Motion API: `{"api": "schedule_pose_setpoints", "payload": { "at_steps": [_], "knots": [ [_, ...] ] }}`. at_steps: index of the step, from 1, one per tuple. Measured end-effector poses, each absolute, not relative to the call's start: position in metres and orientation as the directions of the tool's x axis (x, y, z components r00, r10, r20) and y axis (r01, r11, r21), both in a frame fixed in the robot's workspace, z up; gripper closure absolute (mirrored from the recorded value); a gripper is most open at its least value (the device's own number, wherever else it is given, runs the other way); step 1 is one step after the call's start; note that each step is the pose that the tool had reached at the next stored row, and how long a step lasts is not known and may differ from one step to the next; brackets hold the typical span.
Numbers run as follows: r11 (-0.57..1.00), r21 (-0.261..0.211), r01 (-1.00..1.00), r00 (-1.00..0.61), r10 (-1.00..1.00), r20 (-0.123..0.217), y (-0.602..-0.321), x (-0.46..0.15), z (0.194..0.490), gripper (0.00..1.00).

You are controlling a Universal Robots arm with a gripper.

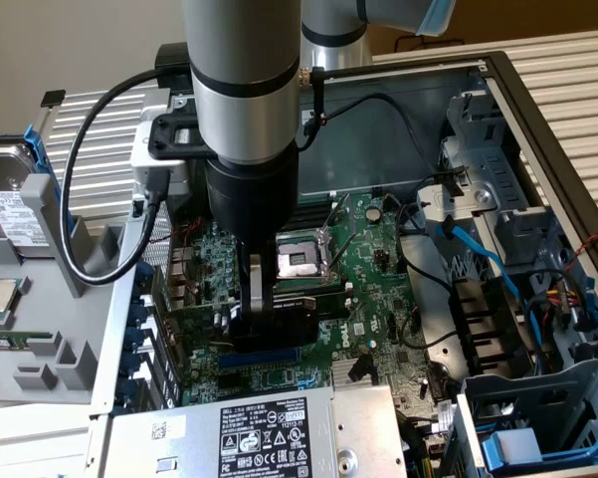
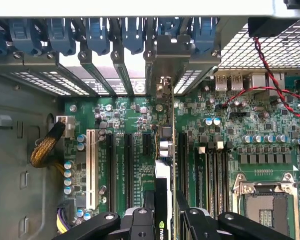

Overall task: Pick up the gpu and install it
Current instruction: 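Insert the gpu into the slot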

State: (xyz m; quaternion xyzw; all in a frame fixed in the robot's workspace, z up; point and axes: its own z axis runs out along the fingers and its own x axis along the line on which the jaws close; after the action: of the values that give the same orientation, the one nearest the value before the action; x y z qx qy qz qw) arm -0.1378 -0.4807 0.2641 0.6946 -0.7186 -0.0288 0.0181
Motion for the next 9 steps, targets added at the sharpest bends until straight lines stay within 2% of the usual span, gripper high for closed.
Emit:
{"api": "schedule_pose_setpoints", "payload": {
  "at_steps": [9],
  "knots": [
    [0.033,0.067,-0.997,-0.034,-0.999,-0.014,-0.4807,-0.1379,0.2623,0.73]
  ]
}}
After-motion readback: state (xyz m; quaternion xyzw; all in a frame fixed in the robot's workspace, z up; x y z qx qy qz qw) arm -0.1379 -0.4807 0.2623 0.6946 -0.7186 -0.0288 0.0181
